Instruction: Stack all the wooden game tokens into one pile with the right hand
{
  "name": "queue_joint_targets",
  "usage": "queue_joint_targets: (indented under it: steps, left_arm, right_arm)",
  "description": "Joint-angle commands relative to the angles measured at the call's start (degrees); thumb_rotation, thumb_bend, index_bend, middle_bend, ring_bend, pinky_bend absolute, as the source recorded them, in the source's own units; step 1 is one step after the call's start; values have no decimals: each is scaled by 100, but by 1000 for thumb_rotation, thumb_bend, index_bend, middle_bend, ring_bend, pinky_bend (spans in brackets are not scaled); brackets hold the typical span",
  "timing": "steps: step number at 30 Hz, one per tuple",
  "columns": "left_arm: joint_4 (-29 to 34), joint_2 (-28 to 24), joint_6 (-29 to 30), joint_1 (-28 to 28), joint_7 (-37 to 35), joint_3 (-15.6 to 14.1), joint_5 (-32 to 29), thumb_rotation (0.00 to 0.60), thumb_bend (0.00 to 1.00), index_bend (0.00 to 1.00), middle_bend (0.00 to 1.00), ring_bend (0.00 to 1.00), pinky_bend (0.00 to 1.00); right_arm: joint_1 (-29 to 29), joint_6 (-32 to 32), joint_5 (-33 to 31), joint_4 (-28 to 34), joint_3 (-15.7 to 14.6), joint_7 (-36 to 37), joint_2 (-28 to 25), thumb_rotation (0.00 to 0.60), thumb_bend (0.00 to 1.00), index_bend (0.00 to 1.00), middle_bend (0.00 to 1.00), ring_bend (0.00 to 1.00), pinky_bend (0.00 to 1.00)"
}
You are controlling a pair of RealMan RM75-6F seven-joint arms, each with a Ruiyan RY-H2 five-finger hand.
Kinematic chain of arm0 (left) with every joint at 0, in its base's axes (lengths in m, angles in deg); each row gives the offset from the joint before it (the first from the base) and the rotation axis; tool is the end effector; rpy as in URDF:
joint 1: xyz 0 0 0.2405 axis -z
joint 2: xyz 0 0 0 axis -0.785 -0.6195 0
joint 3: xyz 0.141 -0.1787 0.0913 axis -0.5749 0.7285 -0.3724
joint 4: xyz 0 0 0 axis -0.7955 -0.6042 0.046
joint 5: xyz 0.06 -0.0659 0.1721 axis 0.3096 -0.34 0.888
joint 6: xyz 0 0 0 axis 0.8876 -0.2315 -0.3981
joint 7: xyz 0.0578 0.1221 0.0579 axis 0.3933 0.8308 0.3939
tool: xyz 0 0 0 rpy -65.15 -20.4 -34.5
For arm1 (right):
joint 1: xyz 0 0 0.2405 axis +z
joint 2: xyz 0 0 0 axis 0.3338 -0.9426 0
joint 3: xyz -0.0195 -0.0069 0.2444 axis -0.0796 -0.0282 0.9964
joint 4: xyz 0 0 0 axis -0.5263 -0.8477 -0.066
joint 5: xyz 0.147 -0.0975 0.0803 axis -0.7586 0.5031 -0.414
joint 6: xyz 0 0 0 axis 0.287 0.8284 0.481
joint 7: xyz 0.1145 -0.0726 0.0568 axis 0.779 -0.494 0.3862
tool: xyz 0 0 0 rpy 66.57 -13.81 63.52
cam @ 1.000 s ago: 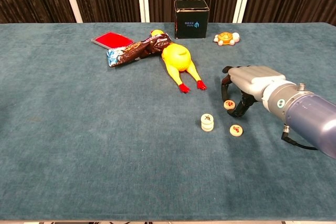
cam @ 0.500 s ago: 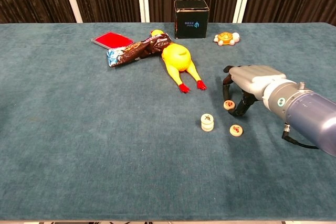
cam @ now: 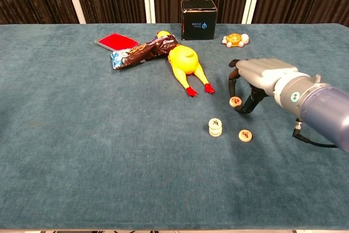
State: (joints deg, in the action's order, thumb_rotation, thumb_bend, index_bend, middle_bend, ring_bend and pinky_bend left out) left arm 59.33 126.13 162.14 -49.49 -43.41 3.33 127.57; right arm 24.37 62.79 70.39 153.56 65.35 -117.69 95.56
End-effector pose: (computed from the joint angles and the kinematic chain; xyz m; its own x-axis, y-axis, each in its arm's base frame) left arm -0.3103 0.1743 0.2034 0.3187 -0.0077 0.9478 0.9227 0.2314 -0.3084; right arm -0.1286 -0.3272 -0.0398 0.4920 -0.2864 0.8222 -0.8706 -0.1664 0.4630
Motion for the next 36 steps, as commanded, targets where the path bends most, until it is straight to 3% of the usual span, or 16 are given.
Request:
queue_joint_targets:
  steps: [1, 11, 36]
  left_arm:
    - [9, -1, 10, -4, 2, -1, 6, 600, 187, 119, 0, 0, 168]
    - [18, 2, 17, -8, 20, -11, 16, 600, 187, 119, 0, 0, 168]
    - [10, -7, 6, -5, 2, -5, 7, 600, 187, 119, 0, 0, 168]
  right_arm:
    - [-21, 128, -74, 574, -7, -200, -297, 600, 390, 513, 0, 0, 0]
    - [29, 350, -45, 1293, -186, -460, -390, 600, 390, 513, 0, 0, 0]
    - [261, 543, -151, 1261, -285, -697, 3, 600, 390, 513, 0, 0, 0]
